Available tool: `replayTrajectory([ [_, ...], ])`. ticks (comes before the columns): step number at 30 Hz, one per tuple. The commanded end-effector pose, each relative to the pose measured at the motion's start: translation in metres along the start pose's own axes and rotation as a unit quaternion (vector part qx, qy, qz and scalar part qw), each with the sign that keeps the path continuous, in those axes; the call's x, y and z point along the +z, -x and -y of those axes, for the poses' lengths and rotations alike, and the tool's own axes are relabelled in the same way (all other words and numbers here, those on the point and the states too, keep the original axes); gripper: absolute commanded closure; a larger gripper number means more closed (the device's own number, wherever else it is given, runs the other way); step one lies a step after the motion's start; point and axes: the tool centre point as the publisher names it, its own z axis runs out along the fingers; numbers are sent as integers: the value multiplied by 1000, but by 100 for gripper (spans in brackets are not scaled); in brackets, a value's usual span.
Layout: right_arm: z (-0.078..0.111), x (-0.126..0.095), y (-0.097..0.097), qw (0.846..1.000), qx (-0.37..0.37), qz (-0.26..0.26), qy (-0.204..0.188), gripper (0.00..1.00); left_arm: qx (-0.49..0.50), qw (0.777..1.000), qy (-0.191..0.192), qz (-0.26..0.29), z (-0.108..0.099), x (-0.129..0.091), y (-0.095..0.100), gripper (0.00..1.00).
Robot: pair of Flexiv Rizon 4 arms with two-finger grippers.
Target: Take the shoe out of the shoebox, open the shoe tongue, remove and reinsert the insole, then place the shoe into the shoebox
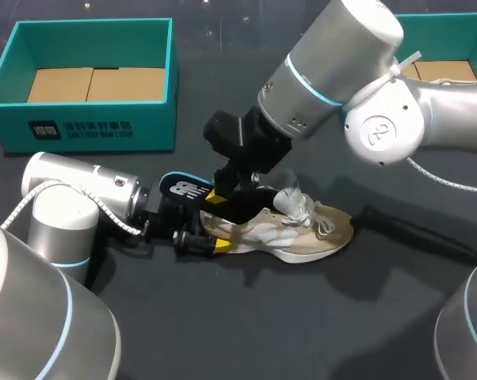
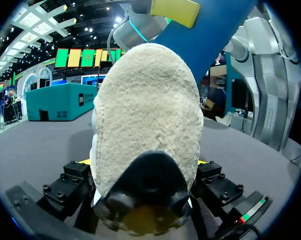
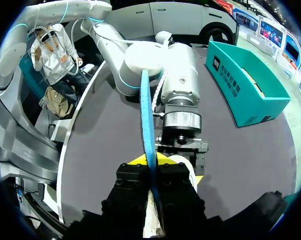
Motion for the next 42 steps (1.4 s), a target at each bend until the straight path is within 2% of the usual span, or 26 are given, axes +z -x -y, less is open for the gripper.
replayTrajectory([
  [1,-15,-25,-6,999,5,26,41,100,0,1000,1,1,-1,0,0,100],
  [4,-33,-56,-8,994,20,23,107,100,0,1000,1,1,-1,0,0,100],
  [6,-46,-79,-14,988,60,12,143,100,0,1000,1,1,-1,0,0,100],
  [20,-46,-79,-14,988,60,12,143,100,0,1000,1,1,-1,0,0,100],
  [24,-47,-115,-18,980,111,38,160,100,0,1000,1,1,-1,0,0,100],
  [28,-43,-161,-26,961,170,19,218,100,0,1000,1,1,-1,0,0,100],
  [40,-43,-161,-26,961,170,19,218,100,0,1000,1,1,-1,0,0,100],
  [42,-45,-173,-27,953,180,36,243,100,0,1000,1,1,-1,0,0,100],
])
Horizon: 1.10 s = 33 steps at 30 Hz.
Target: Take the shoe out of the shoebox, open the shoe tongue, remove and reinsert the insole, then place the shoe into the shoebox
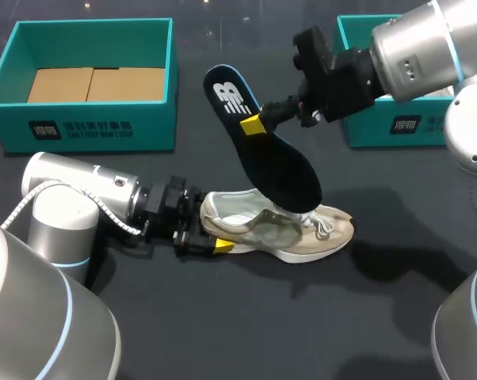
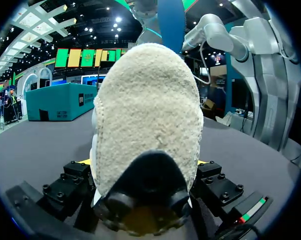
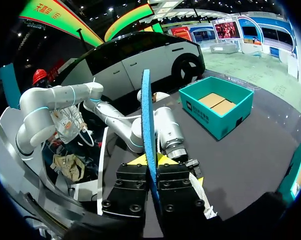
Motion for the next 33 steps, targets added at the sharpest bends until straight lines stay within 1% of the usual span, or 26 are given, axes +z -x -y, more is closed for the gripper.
replayTrajectory([
  [1,-5,-19,-8,998,6,20,53,100,0,1000,1,1,-1,0,0,100],
  [2,-8,-28,-13,995,9,16,96,100,0,1000,1,1,-1,0,0,100],
  [3,-8,-36,-17,991,24,14,128,100,0,1000,1,1,-1,0,0,100],
  [4,-9,-42,-21,986,35,-3,161,100,0,1000,1,1,-1,0,0,100],
  [5,-9,-48,-27,981,30,-18,189,100,0,1000,1,1,-1,0,0,100],
  [6,-10,-52,-35,978,28,-11,206,100,0,1000,1,1,-1,0,0,100],
  [19,-10,-52,-35,978,28,-11,206,100,0,1000,1,1,-1,0,0,100],
  [22,-5,-64,-51,977,30,-15,211,100,0,1000,1,1,-1,0,0,100],
  [24,-2,-69,-62,978,39,-16,206,100,0,1000,1,1,-1,0,0,100],
  [26,2,-73,-72,978,55,-14,203,100,0,1000,1,1,-1,0,0,100],
  [27,4,-75,-76,978,65,-1,198,100,0,1000,1,1,-1,0,0,100],
  [33,4,-75,-76,978,65,-1,198,100,0,1000,1,1,-1,0,0,100],
])
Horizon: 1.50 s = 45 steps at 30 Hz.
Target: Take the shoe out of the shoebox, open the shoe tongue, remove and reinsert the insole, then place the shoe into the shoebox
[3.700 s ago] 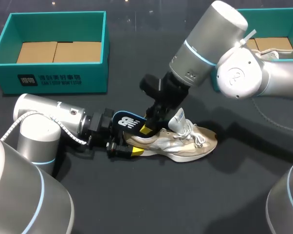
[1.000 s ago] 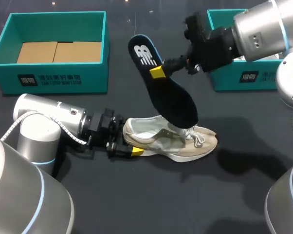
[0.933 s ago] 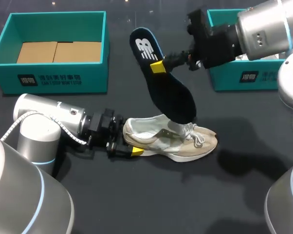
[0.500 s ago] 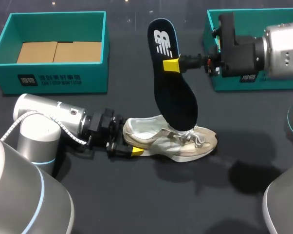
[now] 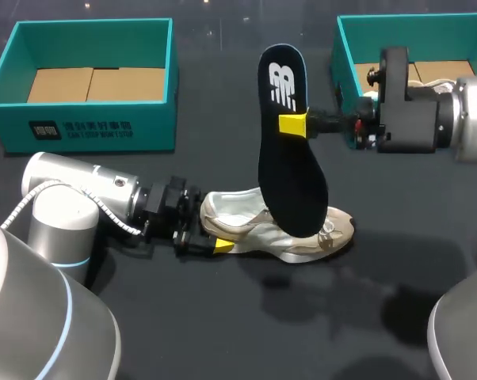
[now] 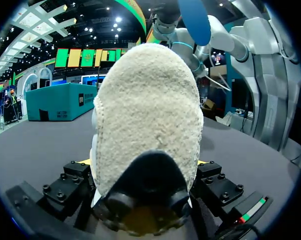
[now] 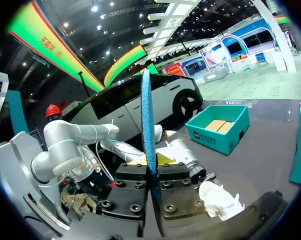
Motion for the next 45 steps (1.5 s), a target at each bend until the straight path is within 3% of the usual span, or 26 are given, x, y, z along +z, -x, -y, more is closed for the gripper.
replayTrajectory([
  [1,8,-12,-9,1000,0,9,5,100,0,1000,1,1,-1,0,0,100],
  [6,8,-12,-9,1000,0,9,5,100,0,1000,1,1,-1,0,0,100],
  [15,13,-6,-14,999,-6,-35,3,100,0,1000,1,1,-1,0,0,100],
  [43,17,-8,-27,999,-3,-48,-16,100,4,1000,2,1,0,-1,-1,100],
  [44,17,-8,-27,999,-3,-48,-16,100,3,1000,3,-2,1,-2,-1,87],
  [45,17,-8,-27,999,-3,-48,-16,100,4,1000,6,-1,0,-3,-2,65],
])
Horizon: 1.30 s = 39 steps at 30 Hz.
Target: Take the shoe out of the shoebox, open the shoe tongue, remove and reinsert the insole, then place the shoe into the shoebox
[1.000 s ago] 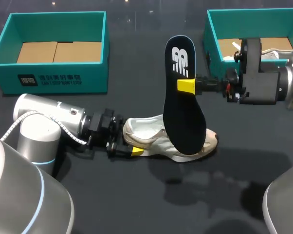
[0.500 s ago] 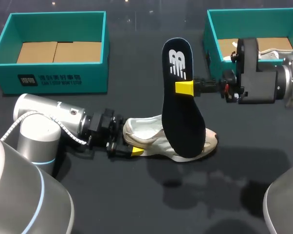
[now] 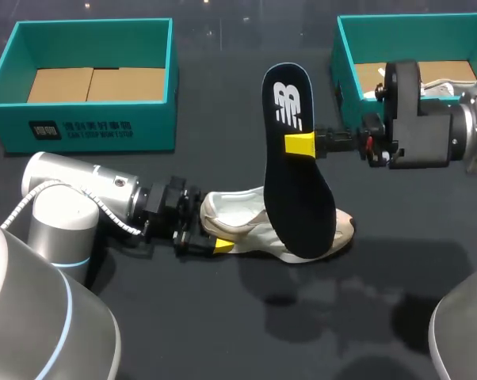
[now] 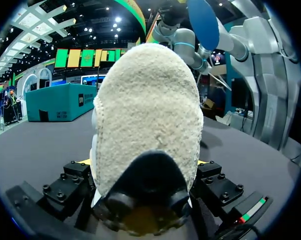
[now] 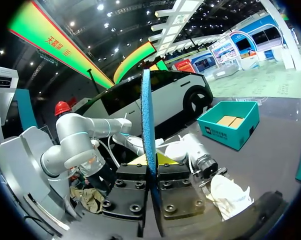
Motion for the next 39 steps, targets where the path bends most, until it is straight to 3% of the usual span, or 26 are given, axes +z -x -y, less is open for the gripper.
replayTrajectory([
  [1,1,1,0,1000,0,1,0,100,2,1000,8,2,-1,-4,-2,24],
  [2,1,1,0,1000,0,1,0,100,2,1000,10,2,-2,-6,-2,0],
  [11,1,1,0,1000,0,1,0,100,0,1000,19,9,4,-23,-9,0],
  [16,1,1,0,1000,0,1,0,100,0,999,43,3,10,-36,-12,0],
  [21,1,1,0,1000,0,1,0,100,9,995,96,2,11,-48,-14,0],
  [26,1,1,0,1000,0,1,0,100,13,979,201,25,13,-62,-13,0],
  [39,1,1,0,1000,0,1,0,100,13,979,201,25,13,-62,-13,0],
])
